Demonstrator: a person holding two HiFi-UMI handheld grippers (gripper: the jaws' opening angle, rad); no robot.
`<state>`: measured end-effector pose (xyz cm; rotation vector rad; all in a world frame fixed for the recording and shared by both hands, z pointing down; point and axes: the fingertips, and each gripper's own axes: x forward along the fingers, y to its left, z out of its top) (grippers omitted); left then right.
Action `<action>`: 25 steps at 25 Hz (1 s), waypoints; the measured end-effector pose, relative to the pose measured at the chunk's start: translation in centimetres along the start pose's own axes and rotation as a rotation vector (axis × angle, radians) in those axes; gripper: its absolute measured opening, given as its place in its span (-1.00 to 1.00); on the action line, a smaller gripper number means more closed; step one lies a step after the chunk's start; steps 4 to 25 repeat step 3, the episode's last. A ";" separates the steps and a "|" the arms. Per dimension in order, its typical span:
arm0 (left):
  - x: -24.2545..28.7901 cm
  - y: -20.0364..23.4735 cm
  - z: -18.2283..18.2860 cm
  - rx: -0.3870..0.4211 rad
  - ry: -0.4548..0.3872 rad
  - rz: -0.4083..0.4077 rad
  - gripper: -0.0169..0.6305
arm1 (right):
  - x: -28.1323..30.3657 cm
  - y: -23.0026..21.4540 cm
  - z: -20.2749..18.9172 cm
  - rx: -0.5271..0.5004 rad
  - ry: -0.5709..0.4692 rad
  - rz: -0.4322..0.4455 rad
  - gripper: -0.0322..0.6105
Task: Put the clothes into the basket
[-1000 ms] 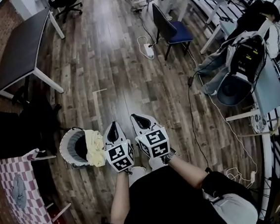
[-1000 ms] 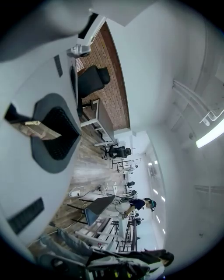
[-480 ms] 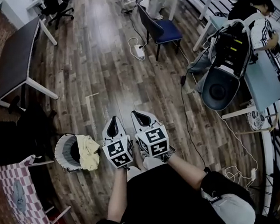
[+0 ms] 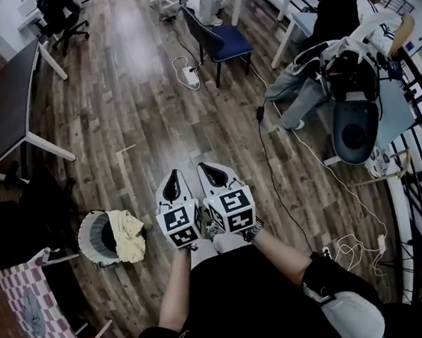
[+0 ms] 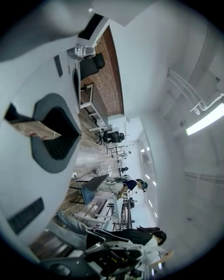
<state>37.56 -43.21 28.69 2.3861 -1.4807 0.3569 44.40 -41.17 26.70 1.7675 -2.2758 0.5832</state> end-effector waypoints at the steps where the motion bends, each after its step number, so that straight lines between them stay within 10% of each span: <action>1: 0.0 0.0 0.0 0.001 -0.001 -0.006 -0.91 | -0.1 0.0 0.0 0.001 -0.001 -0.006 -0.88; 25: 0.0 -0.1 0.0 0.000 -0.002 -0.017 -0.91 | -0.5 0.1 -0.2 0.000 -0.001 -0.019 -0.88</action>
